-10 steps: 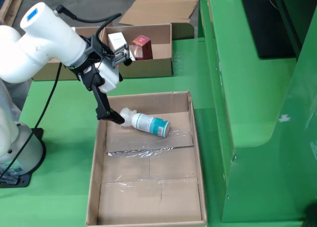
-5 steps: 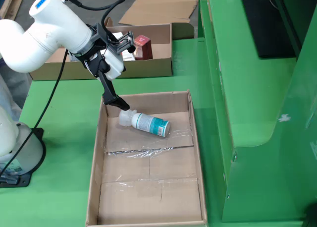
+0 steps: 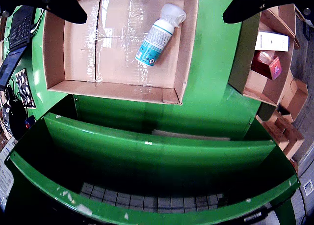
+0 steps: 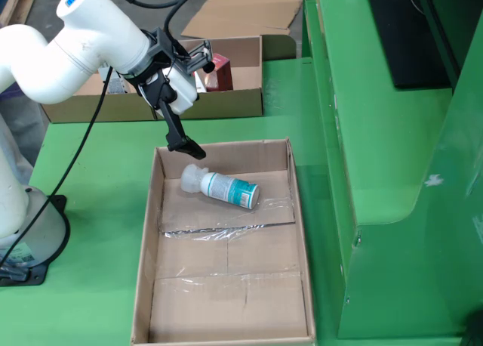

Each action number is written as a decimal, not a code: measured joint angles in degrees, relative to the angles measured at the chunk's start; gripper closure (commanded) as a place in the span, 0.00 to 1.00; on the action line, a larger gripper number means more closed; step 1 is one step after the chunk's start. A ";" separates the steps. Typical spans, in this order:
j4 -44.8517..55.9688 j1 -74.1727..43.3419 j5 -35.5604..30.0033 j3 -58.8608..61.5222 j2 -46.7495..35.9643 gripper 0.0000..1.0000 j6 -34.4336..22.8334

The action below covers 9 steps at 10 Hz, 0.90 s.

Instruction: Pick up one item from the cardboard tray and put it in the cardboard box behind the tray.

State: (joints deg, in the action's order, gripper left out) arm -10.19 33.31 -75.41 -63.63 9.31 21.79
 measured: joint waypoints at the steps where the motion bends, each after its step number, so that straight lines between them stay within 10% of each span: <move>1: -0.44 0.00 0.00 0.18 0.18 0.00 0.18; 9: 10.02 -5.54 -2.81 17.23 17.05 0.00 -2.46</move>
State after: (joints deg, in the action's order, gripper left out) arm -0.17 27.77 -78.22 -46.40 26.36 19.33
